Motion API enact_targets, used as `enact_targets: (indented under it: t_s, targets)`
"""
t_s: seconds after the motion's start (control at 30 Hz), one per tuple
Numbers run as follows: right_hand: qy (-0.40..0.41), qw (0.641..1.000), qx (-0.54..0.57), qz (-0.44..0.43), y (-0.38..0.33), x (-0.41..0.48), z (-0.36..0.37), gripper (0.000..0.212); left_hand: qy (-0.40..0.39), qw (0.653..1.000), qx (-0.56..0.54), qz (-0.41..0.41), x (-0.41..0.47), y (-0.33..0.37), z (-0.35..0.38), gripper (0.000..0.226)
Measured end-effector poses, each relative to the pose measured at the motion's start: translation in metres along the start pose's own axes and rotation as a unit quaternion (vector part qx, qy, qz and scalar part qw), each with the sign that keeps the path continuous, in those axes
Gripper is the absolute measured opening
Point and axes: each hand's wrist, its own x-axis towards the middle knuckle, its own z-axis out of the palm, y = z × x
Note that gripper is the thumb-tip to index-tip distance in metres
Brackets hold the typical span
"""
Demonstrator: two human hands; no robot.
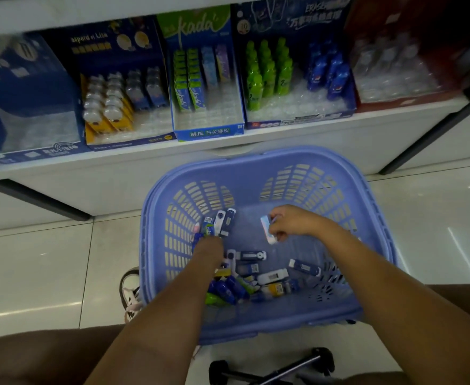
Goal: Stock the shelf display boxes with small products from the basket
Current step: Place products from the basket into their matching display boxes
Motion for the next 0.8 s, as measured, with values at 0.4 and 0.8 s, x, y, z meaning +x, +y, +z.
enact_targets:
  t_s: [0.4, 0.8]
  targets:
    - [0.131, 0.954, 0.195, -0.187, -0.082, -0.058, -0.036, 0.011, 0.090, 0.846, -0.513, 0.113, -0.086, -0.020, -0.113, 0.012]
    - [0.468, 0.819, -0.037, -0.331, -0.208, -0.039, -0.084, 0.013, 0.248, 0.558, -0.767, 0.198, -0.148, -0.050, -0.170, 0.011]
